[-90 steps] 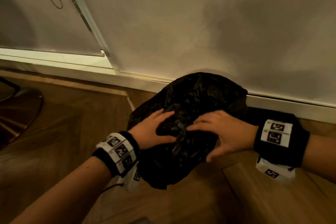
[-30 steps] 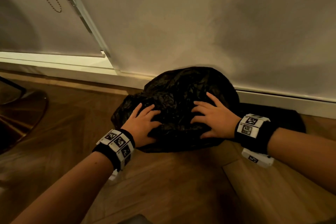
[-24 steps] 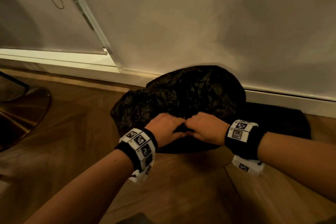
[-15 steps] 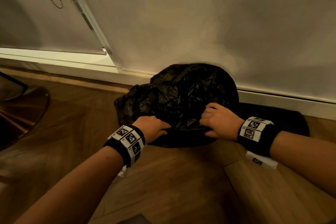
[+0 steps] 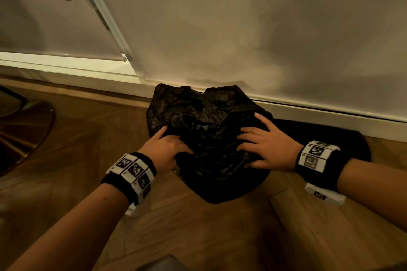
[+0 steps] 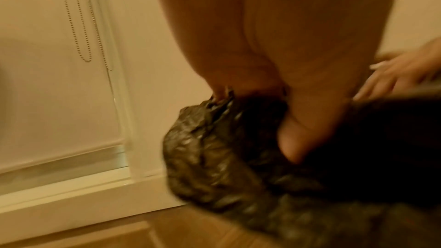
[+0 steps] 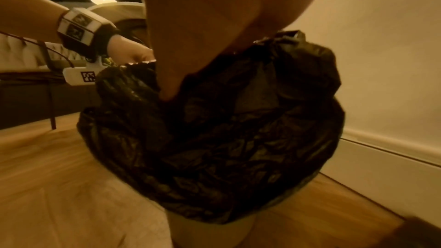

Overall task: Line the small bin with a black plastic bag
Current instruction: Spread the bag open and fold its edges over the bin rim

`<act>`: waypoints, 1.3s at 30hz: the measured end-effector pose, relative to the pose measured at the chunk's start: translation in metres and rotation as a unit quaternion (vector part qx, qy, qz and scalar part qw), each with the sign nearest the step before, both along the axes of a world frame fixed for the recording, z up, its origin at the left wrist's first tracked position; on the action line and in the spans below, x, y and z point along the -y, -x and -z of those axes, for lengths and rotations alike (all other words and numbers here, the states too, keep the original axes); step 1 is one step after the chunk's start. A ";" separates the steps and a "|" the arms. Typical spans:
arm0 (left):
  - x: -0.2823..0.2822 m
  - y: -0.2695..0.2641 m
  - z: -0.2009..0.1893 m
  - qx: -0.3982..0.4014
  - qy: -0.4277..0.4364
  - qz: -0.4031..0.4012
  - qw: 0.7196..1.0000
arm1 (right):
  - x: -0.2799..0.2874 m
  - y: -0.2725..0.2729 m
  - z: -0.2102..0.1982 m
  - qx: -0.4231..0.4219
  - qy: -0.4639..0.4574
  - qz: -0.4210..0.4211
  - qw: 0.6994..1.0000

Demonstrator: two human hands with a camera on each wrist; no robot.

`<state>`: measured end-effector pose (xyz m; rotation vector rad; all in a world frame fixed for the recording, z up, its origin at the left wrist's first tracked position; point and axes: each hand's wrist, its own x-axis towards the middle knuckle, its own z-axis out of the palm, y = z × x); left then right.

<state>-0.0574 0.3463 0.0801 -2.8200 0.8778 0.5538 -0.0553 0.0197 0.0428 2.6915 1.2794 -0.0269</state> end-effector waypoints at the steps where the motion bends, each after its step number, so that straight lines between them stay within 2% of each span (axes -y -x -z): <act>1: 0.009 0.006 0.000 -0.028 0.012 0.001 1.000 | -0.003 0.002 0.002 0.006 -0.019 -0.009 1.000; 4: 0.036 0.024 -0.002 -0.129 0.055 0.008 0.990 | -0.017 0.010 0.008 -0.008 -0.051 -0.026 0.998; 7: 0.045 0.026 -0.002 -0.175 -0.014 0.026 0.984 | -0.030 0.014 0.004 -0.072 -0.032 -0.017 0.997; 9: 0.039 0.021 -0.006 -0.146 -0.060 0.033 0.987 | -0.031 0.012 -0.001 -0.105 -0.055 0.015 0.993; 11: 0.035 0.018 -0.005 -0.113 -0.078 0.025 0.990 | -0.032 0.012 -0.007 -0.077 -0.104 0.022 0.991; 14: 0.055 0.029 -0.001 -0.103 -0.039 0.000 0.994 | -0.051 0.017 0.006 -0.009 -0.095 -0.023 0.995; 17: 0.074 0.041 0.014 -0.063 -0.053 -0.012 0.997 | -0.071 0.027 0.018 -0.046 -0.067 -0.019 0.996; 21: 0.050 0.034 0.022 0.002 -0.098 0.037 0.994 | -0.043 0.010 0.004 -0.032 -0.059 -0.008 0.998; 24: 0.025 0.027 0.015 0.029 -0.062 0.022 0.997 | -0.021 0.002 0.001 -0.015 -0.025 -0.010 1.000; 28: 0.019 0.020 0.006 0.024 -0.104 0.002 0.994 | -0.032 0.007 0.002 -0.007 -0.046 -0.021 0.999; 31: 0.030 0.023 0.003 -0.018 -0.038 -0.008 0.999 | -0.037 0.011 0.004 -0.016 -0.036 -0.025 0.999; 34: 0.028 0.023 -0.001 -0.016 -0.005 -0.045 0.999 | -0.045 0.019 -0.005 -0.094 -0.016 -0.020 0.995; 37: 0.020 0.019 -0.005 0.034 -0.039 -0.038 0.998 | -0.054 0.029 -0.017 -0.141 -0.086 -0.017 0.986; 39: 0.027 0.022 -0.006 0.017 -0.023 -0.007 1.000 | -0.057 0.025 -0.025 -0.101 -0.154 -0.027 0.982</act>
